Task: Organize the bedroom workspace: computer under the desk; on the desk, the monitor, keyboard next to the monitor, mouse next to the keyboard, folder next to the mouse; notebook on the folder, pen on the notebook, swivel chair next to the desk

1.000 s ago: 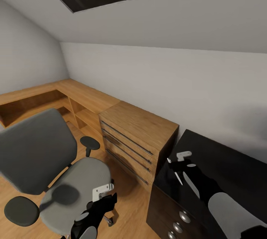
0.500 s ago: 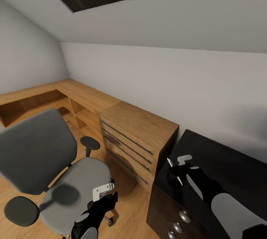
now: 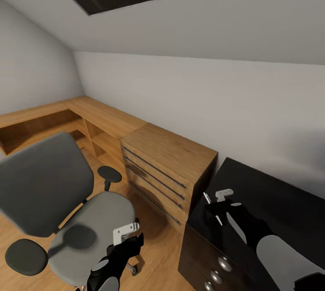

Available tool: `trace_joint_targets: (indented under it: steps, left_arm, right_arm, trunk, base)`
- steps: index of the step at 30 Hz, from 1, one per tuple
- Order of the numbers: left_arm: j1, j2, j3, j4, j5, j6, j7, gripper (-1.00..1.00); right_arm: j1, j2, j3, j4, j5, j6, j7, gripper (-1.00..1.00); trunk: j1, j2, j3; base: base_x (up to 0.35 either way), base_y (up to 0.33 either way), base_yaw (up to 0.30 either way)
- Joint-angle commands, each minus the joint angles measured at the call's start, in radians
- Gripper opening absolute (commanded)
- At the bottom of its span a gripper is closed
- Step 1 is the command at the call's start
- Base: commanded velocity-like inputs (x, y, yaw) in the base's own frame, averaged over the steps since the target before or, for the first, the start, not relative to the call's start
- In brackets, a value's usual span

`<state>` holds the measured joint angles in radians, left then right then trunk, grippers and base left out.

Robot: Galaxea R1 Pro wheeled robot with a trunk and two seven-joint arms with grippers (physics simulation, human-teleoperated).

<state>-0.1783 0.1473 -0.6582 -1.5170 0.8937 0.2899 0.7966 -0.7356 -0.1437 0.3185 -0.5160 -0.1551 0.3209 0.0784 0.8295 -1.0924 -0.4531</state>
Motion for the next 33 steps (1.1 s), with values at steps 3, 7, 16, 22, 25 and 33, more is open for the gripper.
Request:
trace_joint_targets:
  steps: [3,7,16,22,25,33]
  left_arm:
    - [-0.001,0.000,-0.002,-0.002,0.004,0.003,0.007,1.00]
    - [-0.001,0.000,0.001,-0.016,0.005,0.003,0.008,1.00]
    - [-0.001,0.000,0.003,-0.033,0.005,0.003,0.010,1.00]
    - [-0.001,0.000,0.003,-0.034,0.005,0.003,0.010,1.00]
    - [-0.001,0.000,0.003,-0.034,0.005,0.003,0.010,1.00]
    - [-0.001,0.000,0.003,-0.034,0.005,0.003,0.010,1.00]
  right_arm:
    - [-0.001,-0.001,0.007,-0.002,-0.010,0.023,-0.003,1.00]
    - [-0.001,-0.001,0.008,-0.002,-0.010,0.041,-0.004,1.00]
    - [-0.001,-0.001,0.008,-0.001,-0.011,0.077,-0.005,1.00]
    - [-0.001,-0.001,0.008,-0.001,-0.010,0.092,-0.005,1.00]
    - [-0.001,-0.001,0.008,-0.001,-0.009,0.093,-0.005,-1.00]
    - [-0.001,-0.001,0.008,-0.002,-0.009,0.095,-0.005,-1.00]
  trunk:
    - [0.000,-0.001,-0.001]
    - [0.000,-0.001,-0.001]
    - [0.000,-0.001,-0.001]
    - [0.000,-0.001,-0.001]
    - [0.000,-0.001,-0.001]
    - [0.000,-0.001,-0.001]
  base:
    - [0.000,0.000,0.000]
    - [0.000,0.000,0.000]
    - [0.000,0.000,0.000]
    - [0.000,0.000,0.000]
    - [0.000,0.000,0.000]
    - [0.000,0.000,0.000]
